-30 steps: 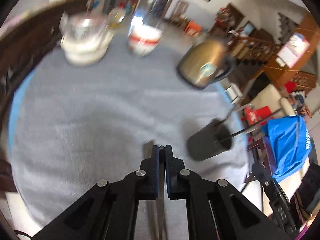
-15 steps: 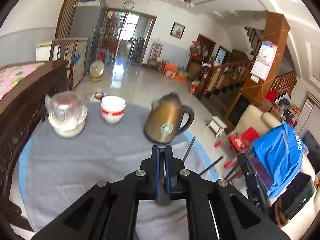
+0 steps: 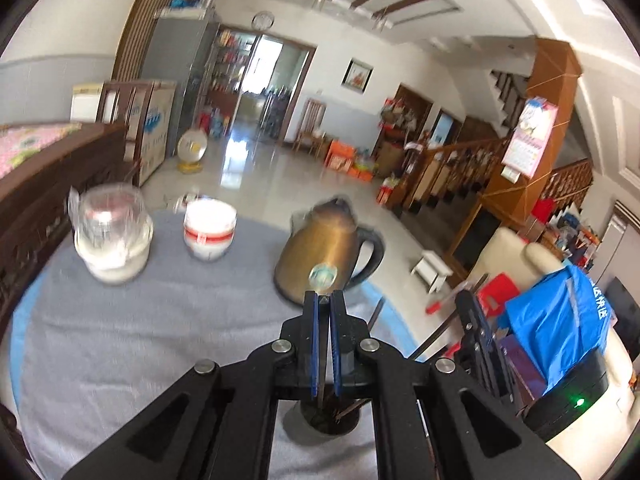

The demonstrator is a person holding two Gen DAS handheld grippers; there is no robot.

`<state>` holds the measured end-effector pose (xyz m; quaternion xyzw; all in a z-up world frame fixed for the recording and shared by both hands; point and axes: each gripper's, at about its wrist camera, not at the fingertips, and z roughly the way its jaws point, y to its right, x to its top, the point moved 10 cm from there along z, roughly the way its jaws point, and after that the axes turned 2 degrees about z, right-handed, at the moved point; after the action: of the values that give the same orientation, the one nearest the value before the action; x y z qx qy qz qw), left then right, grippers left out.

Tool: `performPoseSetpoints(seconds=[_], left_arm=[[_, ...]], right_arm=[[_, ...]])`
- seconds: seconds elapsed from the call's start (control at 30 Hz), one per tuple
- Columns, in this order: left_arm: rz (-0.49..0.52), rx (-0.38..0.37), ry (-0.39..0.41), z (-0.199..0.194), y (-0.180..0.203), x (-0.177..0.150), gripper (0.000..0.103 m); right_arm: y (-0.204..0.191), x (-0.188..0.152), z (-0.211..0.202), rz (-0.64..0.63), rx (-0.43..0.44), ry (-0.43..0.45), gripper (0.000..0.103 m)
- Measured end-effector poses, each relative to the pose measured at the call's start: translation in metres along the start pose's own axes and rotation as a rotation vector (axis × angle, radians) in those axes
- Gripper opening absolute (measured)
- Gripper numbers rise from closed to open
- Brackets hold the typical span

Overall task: Organize utensils
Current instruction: 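Raise the held chopstick with the right tool and release it into the cup, then return the right tool to the remaining chopsticks and close on one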

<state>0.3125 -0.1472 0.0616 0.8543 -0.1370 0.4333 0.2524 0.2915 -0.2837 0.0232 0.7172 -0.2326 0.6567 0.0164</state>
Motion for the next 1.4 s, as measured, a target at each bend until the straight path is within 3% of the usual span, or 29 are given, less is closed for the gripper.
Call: performPoseSetpoints(seconds=[0.23, 0.27, 0.37, 0.57, 0.67, 0.73, 0.8, 0.9, 1.03, 1.3, 1.4], left_arm=[[0.013, 0.001, -0.114, 0.015, -0.012, -0.035, 0.006], [0.018, 0.005, -0.122, 0.012, -0.014, -0.038, 0.012], [0.018, 0.008, -0.13, 0.0, -0.019, -0.044, 0.049], [-0.009, 0.064, -0.123, -0.03, -0.054, -0.066, 0.055], [-0.036, 0.109, -0.151, -0.038, -0.079, -0.087, 0.055], [-0.051, 0.138, -0.176, -0.042, -0.093, -0.105, 0.055], [-0.044, 0.188, -0.2, -0.045, -0.108, -0.124, 0.055], [-0.03, 0.249, -0.24, -0.046, -0.127, -0.152, 0.055], [-0.053, 0.285, -0.297, -0.047, -0.148, -0.182, 0.055], [-0.028, 0.35, -0.378, -0.046, -0.17, -0.212, 0.055], [-0.036, 0.343, -0.416, -0.04, -0.175, -0.222, 0.055]], right_arm=[[0.012, -0.039, -0.008, 0.049, 0.069, -0.189, 0.008], [0.016, -0.041, -0.009, 0.059, 0.075, -0.203, 0.008], [0.026, -0.048, -0.017, 0.109, 0.1, -0.285, 0.011], [0.043, -0.045, -0.059, 0.183, 0.124, -0.278, 0.017], [0.049, -0.044, -0.082, 0.226, 0.134, -0.262, 0.033], [0.052, -0.046, -0.096, 0.239, 0.137, -0.246, 0.058], [0.055, -0.048, -0.112, 0.236, 0.132, -0.217, 0.058], [0.049, -0.058, -0.124, 0.208, 0.145, -0.24, 0.056], [0.035, -0.077, -0.128, 0.146, 0.173, -0.298, 0.043], [0.001, -0.148, -0.115, 0.077, 0.247, -0.538, 0.036], [-0.013, -0.186, -0.105, 0.032, 0.263, -0.681, 0.025]])
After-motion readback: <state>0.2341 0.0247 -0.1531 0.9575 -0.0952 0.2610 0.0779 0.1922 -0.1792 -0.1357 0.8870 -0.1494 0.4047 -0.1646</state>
